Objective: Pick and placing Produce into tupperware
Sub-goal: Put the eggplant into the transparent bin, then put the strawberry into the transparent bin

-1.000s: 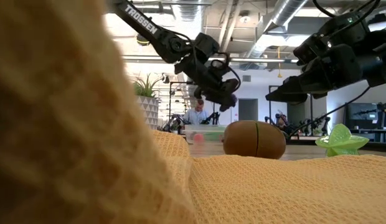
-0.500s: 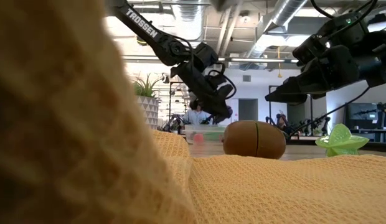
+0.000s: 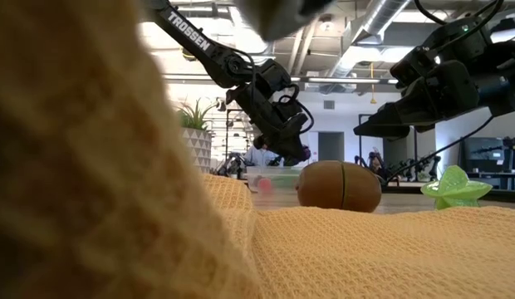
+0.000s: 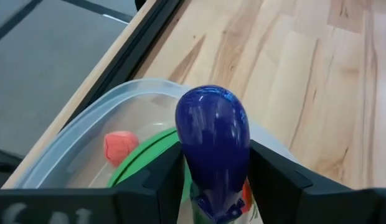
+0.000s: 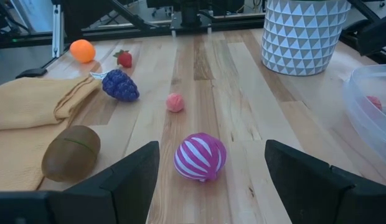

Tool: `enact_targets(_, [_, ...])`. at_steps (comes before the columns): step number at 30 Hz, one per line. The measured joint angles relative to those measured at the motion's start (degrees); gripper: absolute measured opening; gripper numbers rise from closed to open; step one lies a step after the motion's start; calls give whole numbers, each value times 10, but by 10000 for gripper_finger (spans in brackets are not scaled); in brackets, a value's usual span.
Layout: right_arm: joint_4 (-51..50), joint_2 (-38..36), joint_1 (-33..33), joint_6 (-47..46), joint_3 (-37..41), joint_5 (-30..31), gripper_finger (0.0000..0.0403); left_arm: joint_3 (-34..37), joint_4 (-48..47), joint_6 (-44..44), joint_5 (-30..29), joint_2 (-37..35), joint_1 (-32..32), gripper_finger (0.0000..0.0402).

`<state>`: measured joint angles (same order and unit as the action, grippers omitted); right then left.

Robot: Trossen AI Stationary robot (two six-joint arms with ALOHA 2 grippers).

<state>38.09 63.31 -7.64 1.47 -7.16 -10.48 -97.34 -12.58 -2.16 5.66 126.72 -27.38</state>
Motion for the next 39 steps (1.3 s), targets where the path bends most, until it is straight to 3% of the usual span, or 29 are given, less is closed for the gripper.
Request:
enact_targets(12, [-2, 0, 0, 0, 0, 0, 315, -5, 1, -27, 1, 0, 0, 169])
enact_targets(17, [-9, 0, 0, 0, 0, 0, 315, -41, -22, -53, 46, 0, 4, 169])
enact_targets(31, [-21, 0, 0, 1, 0, 0, 315, -161, -228, -198, 123, -1, 54, 169])
enact_targets(39, [-23, 0, 0, 0, 0, 0, 315, -188, -362, -243, 127, -2, 86, 169])
